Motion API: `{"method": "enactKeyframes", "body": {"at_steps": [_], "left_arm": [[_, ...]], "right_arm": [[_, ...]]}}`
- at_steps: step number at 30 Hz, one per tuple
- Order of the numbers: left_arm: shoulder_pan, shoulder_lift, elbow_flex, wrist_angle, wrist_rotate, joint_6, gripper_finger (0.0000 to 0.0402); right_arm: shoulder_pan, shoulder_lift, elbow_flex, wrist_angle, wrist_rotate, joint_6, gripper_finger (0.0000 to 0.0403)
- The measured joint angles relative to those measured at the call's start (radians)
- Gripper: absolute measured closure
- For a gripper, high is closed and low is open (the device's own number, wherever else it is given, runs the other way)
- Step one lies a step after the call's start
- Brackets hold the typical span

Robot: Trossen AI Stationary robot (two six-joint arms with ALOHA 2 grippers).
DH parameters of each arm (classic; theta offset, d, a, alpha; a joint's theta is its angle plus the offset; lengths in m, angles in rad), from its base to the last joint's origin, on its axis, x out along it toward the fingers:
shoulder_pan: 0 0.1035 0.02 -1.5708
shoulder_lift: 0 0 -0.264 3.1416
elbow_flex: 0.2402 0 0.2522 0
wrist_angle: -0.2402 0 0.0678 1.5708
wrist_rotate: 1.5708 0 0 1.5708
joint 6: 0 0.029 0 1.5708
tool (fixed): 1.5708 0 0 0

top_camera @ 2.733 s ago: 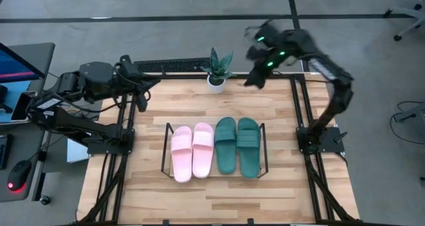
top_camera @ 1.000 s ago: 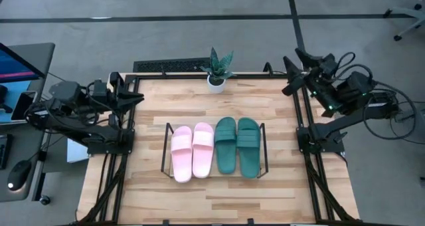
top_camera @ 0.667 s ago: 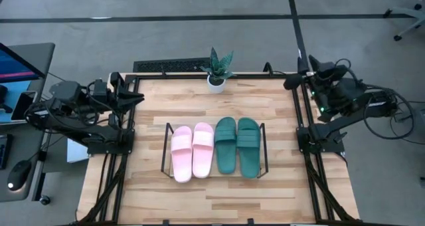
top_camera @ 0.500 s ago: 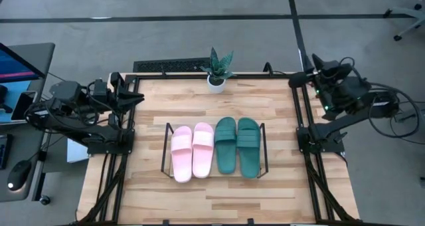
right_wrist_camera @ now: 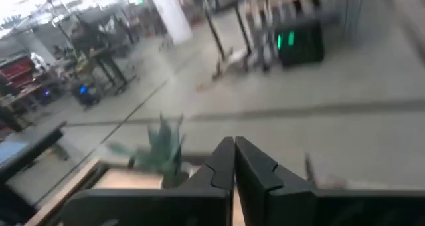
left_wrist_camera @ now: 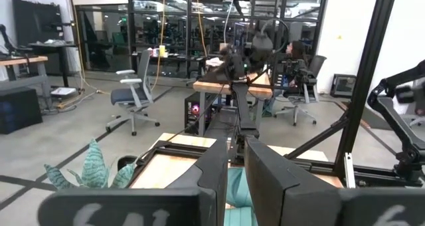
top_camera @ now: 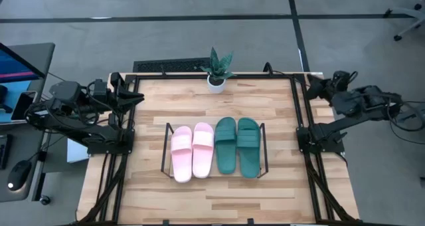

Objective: Pick and place slides into the shelf
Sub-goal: Put the green slide on the shelf

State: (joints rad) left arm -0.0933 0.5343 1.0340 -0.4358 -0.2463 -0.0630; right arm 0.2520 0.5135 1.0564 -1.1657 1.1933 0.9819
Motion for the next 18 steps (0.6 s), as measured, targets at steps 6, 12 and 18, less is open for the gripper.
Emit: {"method": "enactKeyframes", "body": {"at_steps": [6, 12, 18], "left_arm": [[0.000, 0.000, 0.000, 0.000, -0.020, 0.000, 0.0361], [0.000, 0.000, 0.000, 0.000, -0.025, 0.000, 0.0361], [0.000, 0.000, 0.000, 0.000, -0.026, -0.005, 0.0361]], "right_arm": [[-0.017, -0.036, -0.123, -0.148, -0.165, 0.335, 0.0387], [-0.019, -0.045, -0.190, -0.283, -0.346, 0.521, 0.0360], [-0.019, -0.095, -0.232, -0.298, -0.472, 0.550, 0.0341]]}}
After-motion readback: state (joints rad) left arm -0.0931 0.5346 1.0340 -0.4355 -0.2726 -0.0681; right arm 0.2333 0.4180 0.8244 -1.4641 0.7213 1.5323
